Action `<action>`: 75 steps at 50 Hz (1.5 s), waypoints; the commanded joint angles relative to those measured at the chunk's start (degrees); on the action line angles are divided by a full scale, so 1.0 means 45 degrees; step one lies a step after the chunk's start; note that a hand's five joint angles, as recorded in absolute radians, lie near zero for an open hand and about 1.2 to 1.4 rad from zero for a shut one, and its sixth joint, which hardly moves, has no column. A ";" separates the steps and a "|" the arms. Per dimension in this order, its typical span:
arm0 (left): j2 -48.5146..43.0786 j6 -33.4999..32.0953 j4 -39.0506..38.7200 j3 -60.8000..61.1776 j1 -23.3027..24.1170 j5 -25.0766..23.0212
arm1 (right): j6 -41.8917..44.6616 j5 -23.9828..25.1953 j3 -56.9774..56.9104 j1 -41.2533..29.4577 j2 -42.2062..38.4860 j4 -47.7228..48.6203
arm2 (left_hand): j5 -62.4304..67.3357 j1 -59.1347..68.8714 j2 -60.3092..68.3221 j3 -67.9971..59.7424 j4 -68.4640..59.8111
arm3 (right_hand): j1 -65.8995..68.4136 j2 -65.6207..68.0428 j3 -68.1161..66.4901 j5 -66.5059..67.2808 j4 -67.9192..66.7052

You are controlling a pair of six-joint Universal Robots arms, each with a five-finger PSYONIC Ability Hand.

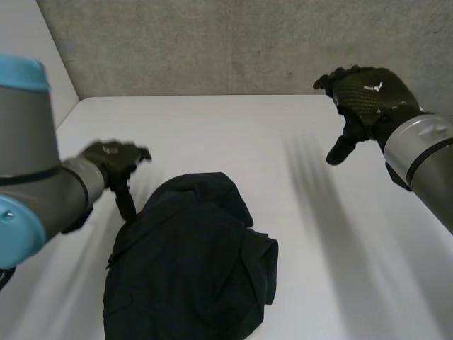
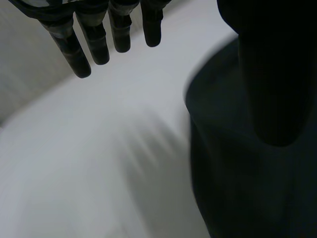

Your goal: Fold the shorts.

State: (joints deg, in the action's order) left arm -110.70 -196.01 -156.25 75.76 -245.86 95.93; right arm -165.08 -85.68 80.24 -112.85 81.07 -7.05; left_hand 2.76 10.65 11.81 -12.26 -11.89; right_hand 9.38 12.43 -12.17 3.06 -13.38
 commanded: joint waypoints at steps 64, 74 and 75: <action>-0.0441 -0.2555 -0.6664 -0.0081 0.5438 0.1593 | 0.1137 -0.0648 -0.0291 0.1231 -0.0338 -0.0014 | -0.0340 0.0128 -0.0130 0.0230 0.0148 | 0.0138 -0.0540 0.0483 -0.0681 0.0750; 0.1416 -0.1951 -0.6625 0.3083 0.2801 0.1613 | 0.2447 0.0424 -0.0096 0.1133 -0.1353 -0.1067 | -0.0191 0.0278 0.0019 0.0081 -0.0002 | 0.0138 -0.0540 0.0483 -0.0681 0.0750; 0.1514 -0.1601 -0.6606 0.3511 0.2451 0.1594 | 0.2466 0.0542 -0.0115 0.1133 -0.1432 -0.1108 | -0.0080 0.0389 0.0130 -0.0030 -0.0113 | 0.0138 -0.0540 0.0483 -0.0681 0.0750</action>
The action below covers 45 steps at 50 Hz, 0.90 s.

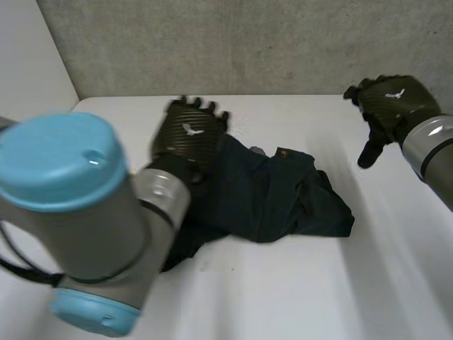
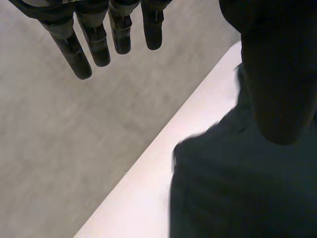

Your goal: Fold the shorts.

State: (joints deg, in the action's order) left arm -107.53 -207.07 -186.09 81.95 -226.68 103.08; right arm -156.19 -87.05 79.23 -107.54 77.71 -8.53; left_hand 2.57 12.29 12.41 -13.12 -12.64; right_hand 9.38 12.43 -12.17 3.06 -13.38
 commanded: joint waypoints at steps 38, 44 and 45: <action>-0.4756 0.6876 0.5864 -0.3445 -0.4432 -0.1422 | 0.7638 0.3446 0.1493 -0.1767 -0.2215 -0.0719 | 0.0485 0.0548 0.0522 -0.0364 -0.0470 | 1.5693 1.5016 -1.5073 1.4875 -1.4805; -0.4973 0.6876 0.6022 -0.3564 -0.4159 -0.1539 | 0.7736 0.3329 0.2920 -0.1728 -0.0748 -0.2165 | 0.1157 0.1220 0.1194 -0.1036 -0.1143 | 1.5693 1.5016 -1.5073 1.4875 -1.4805; -0.4992 0.6856 0.6041 -0.3525 -0.3965 -0.1539 | 0.7697 0.3329 0.3212 -0.1709 -0.0514 -0.2438 | 0.1232 0.1295 0.1269 -0.1110 -0.1217 | 1.5693 1.5016 -1.5073 1.4875 -1.4805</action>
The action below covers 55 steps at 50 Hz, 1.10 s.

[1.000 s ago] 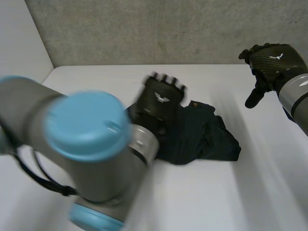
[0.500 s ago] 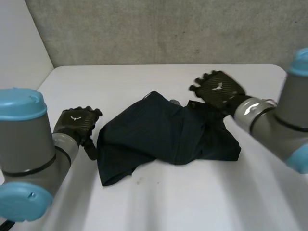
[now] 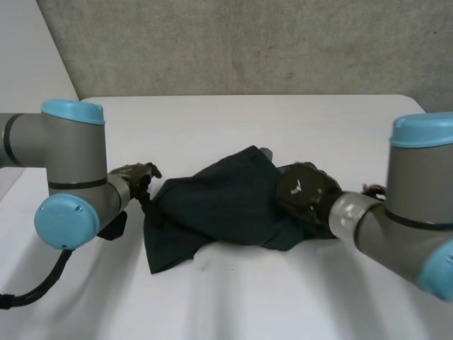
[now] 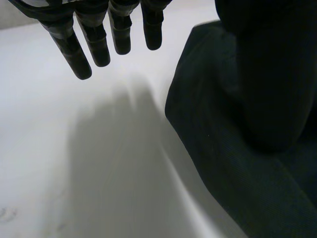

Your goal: Fold the shorts.

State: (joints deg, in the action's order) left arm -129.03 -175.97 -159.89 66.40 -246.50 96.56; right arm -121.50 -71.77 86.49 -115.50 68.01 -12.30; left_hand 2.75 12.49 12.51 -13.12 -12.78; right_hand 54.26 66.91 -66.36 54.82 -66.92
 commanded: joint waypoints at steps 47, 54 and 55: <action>0.4002 -0.2570 0.0219 0.1614 0.1867 0.0417 | -0.9666 -0.0945 -0.9341 -0.0856 -0.4090 -0.0725 | 1.4574 1.4632 1.4629 -1.4492 -1.4569 | 0.5720 0.2908 -0.3031 0.3374 -0.2906; 0.5994 -0.5091 0.0122 0.0930 0.1847 0.0592 | -0.6325 -0.1238 -0.7329 -0.0856 0.0483 -0.0024 | 1.4799 1.4857 1.4854 -1.4717 -1.4794 | 0.5720 0.2908 -0.3031 0.3374 -0.2906; 0.6597 -0.5655 0.0064 0.0678 0.1847 0.0631 | -0.6165 -0.1297 -0.7171 -0.0856 0.0839 0.0114 | 1.4943 1.5000 1.4997 -1.4861 -1.4937 | 0.5720 0.2908 -0.3031 0.3374 -0.2906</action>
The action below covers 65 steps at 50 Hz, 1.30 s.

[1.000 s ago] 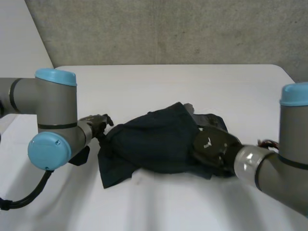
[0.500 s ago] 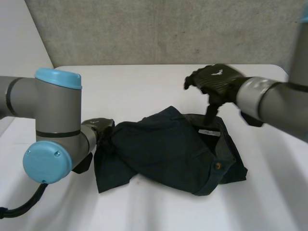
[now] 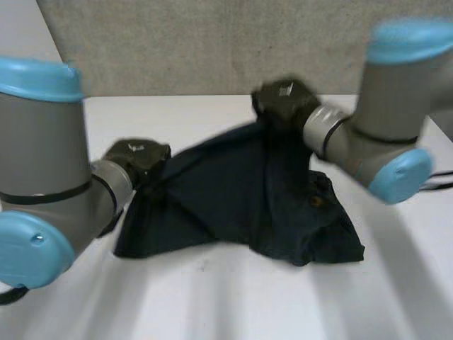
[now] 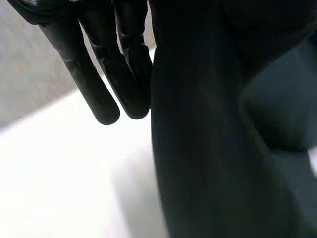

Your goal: Fold the shorts.

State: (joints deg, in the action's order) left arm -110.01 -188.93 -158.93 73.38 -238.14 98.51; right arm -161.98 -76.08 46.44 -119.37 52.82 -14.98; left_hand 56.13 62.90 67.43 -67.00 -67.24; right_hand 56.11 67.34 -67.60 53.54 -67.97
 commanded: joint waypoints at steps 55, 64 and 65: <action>-0.7897 -0.7880 -1.0461 -0.8554 -0.0575 -0.0288 | 0.4959 -0.3701 -0.1413 -0.0231 -0.3613 0.8898 | -1.2474 -1.1756 -1.2761 1.2666 1.2720 | -1.0246 -1.2742 1.2801 -1.1898 1.2881; -0.6495 -0.7724 -1.1324 -0.6135 -0.0263 -0.0484 | 0.3090 -0.3660 0.0358 -0.0114 -0.1668 0.5268 | -1.2474 -1.1756 -1.2761 1.2666 1.2720 | -1.0246 -1.2742 1.2801 -1.1898 1.2881; -0.5814 -0.7588 -1.1304 -0.5339 -0.0263 -0.0446 | 0.2872 -0.3622 0.0751 -0.0094 -0.1254 0.5050 | -1.2474 -1.1756 -1.2761 1.2666 1.2720 | -1.0246 -1.2742 1.2801 -1.1898 1.2881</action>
State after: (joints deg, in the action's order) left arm -144.88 -224.36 -209.88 38.55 -240.14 96.32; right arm -141.36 -91.68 41.49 -120.51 37.34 19.12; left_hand 2.71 10.90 11.54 -12.08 -11.66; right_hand 11.49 12.34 -12.18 3.38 -13.30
